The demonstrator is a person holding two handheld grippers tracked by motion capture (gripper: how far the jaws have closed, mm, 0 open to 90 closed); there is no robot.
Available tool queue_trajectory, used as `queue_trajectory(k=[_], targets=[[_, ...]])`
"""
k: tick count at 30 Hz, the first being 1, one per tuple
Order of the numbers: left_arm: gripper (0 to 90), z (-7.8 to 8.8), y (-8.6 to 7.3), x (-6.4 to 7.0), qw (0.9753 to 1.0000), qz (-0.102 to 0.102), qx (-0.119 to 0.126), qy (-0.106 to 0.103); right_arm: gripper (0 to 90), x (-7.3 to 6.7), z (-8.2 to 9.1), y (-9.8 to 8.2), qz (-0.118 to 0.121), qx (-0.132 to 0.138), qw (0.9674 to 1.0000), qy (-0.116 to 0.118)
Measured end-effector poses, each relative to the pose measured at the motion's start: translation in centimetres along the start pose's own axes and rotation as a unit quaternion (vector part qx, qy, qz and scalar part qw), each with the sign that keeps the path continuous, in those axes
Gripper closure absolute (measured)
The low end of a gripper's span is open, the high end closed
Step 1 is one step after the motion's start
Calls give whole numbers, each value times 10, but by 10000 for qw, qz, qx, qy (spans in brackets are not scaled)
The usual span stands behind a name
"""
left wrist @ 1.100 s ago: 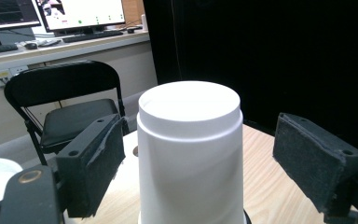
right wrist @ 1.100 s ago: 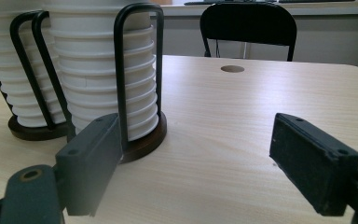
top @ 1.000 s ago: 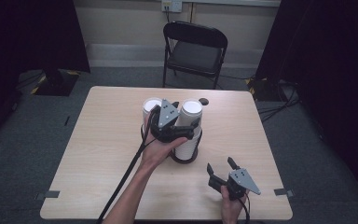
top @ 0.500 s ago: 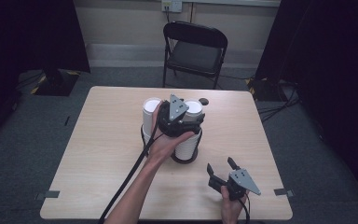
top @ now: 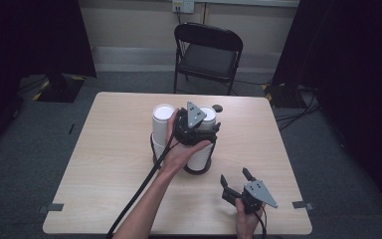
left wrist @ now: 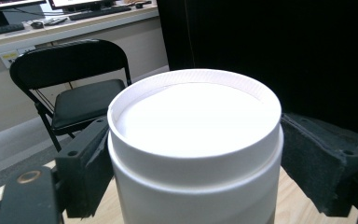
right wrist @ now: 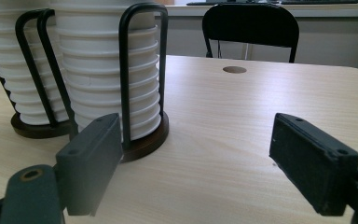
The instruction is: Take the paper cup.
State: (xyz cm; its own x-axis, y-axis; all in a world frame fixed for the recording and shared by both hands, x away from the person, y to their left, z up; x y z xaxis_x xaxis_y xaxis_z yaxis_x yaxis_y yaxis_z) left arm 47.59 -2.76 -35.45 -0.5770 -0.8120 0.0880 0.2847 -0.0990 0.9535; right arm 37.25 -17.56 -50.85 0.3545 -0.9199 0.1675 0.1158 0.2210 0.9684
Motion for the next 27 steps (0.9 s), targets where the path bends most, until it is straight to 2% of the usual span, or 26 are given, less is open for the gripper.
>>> queue_trajectory(k=[3,6,9,12,14,21,24,27], targets=[[156,-2,-1,0,10000,-51,-38,34,164,0,0,0,-2,7,10000,-3],[164,-7,-6,-2,9998,-2,-172,29,164,0,0,0,-5,-2,10000,-5],[158,-8,-8,-2,9998,7,-200,34,164,0,0,0,5,3,10000,-7],[164,-10,-9,-2,9997,105,-230,76,164,0,0,0,-3,-8,10000,-11],[167,-11,-11,-3,9995,89,-268,122,164,0,0,0,-3,-8,10000,-13],[176,-15,-13,-4,9992,207,-332,112,164,0,0,0,-9,-5,10000,-15],[183,-15,-12,-5,9982,381,-441,141,164,0,0,0,-14,-6,10000,-20],[185,-15,-11,-5,9982,346,-480,111,164,0,0,0,-7,-12,10000,-22]])
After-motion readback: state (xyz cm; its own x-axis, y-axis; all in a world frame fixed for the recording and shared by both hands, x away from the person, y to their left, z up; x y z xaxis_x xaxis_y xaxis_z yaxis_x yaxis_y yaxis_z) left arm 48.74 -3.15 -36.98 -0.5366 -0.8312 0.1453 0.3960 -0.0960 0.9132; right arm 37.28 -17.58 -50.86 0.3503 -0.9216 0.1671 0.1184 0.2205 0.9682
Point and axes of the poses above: each handheld gripper's, and its own axes: z roughly backward along the jaws, y roughly out of its top, x roughly to its right, the point moved 7 cm from there along -z, roughly forward along the jaws, and after that the axes turned 11 degrees about z, right-handed, at the moved point
